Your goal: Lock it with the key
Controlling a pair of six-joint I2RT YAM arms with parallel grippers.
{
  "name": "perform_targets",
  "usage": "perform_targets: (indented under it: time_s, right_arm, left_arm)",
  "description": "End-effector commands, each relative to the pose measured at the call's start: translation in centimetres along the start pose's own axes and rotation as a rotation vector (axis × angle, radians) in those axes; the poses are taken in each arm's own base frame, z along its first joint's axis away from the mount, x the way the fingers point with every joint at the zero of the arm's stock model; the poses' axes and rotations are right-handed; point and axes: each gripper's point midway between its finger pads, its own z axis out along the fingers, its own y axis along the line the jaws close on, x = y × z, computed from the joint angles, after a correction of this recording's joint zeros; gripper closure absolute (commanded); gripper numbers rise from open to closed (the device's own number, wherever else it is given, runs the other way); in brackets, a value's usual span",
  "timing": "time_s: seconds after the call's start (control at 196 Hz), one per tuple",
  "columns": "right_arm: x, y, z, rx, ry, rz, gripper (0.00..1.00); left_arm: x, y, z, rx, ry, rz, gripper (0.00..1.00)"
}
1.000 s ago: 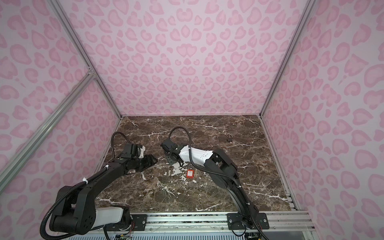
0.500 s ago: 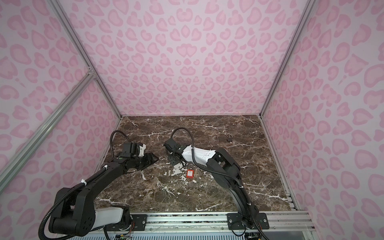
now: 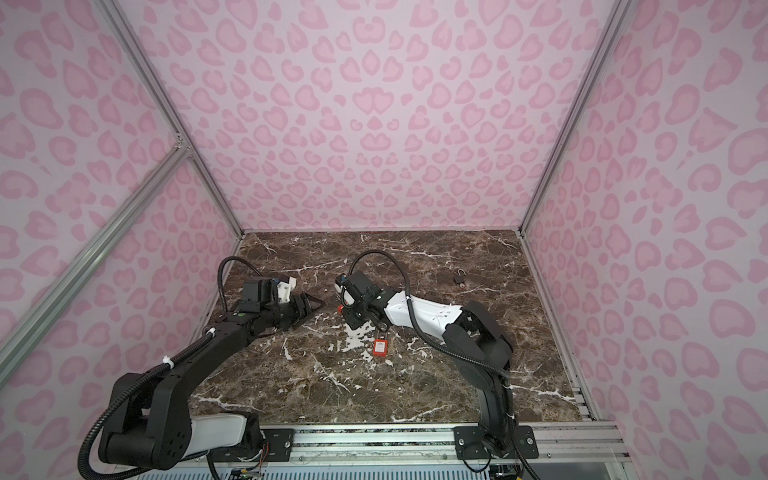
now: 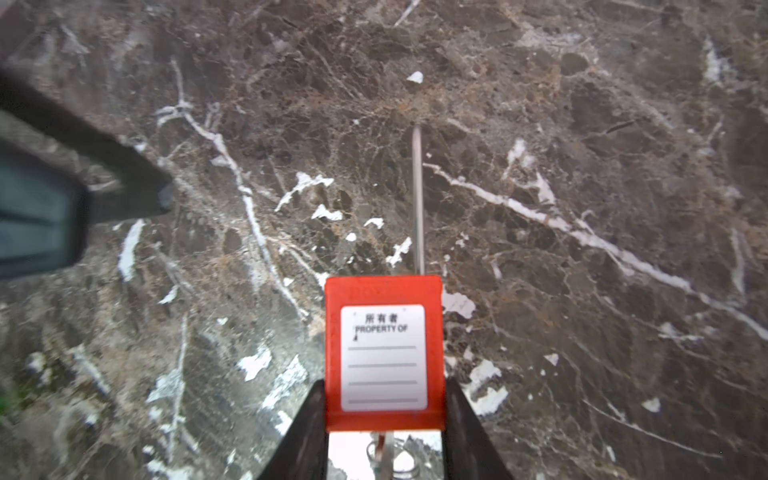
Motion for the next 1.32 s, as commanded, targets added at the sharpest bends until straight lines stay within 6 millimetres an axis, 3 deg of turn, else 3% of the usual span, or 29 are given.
perform_targets:
  time_s: [0.0, 0.525, 0.637, 0.734, 0.943, 0.999, 1.127, 1.315]
  right_arm:
    - [-1.3, 1.6, -0.7, -0.090, -0.061, -0.002, 0.70]
    - [-3.3, 3.6, -2.4, -0.178, -0.134, -0.013, 0.70]
    - [-3.5, 3.9, -2.7, -0.184, -0.148, -0.014, 0.70]
    - [-3.4, 4.0, -2.8, -0.190, -0.151, -0.020, 0.70]
    - [-3.5, 4.2, -3.0, -0.188, -0.156, -0.026, 0.69]
    - [-3.5, 4.1, -3.1, -0.185, -0.158, -0.025, 0.63]
    - [-4.0, 4.0, -3.7, -0.196, -0.182, -0.002, 0.36]
    - [-5.9, 2.2, -5.9, -0.301, -0.306, 0.189, 0.30]
  left_arm:
    - [-0.7, -2.3, 0.1, 0.107, -0.001, 0.012, 0.40]
    - [0.5, -3.7, 1.3, 0.134, 0.053, 0.039, 0.55]
    - [0.4, -4.0, 1.4, 0.140, 0.055, 0.047, 0.63]
    - [0.4, -4.1, 1.4, 0.140, 0.052, 0.051, 0.75]
    - [0.5, -4.5, 1.3, 0.145, 0.055, 0.063, 0.85]
    - [0.4, -4.6, 1.2, 0.145, 0.047, 0.065, 0.88]
    - [0.1, -5.0, 0.9, 0.147, 0.031, 0.072, 0.90]
    - [-1.2, -5.4, -0.4, 0.140, -0.080, 0.090, 0.91]
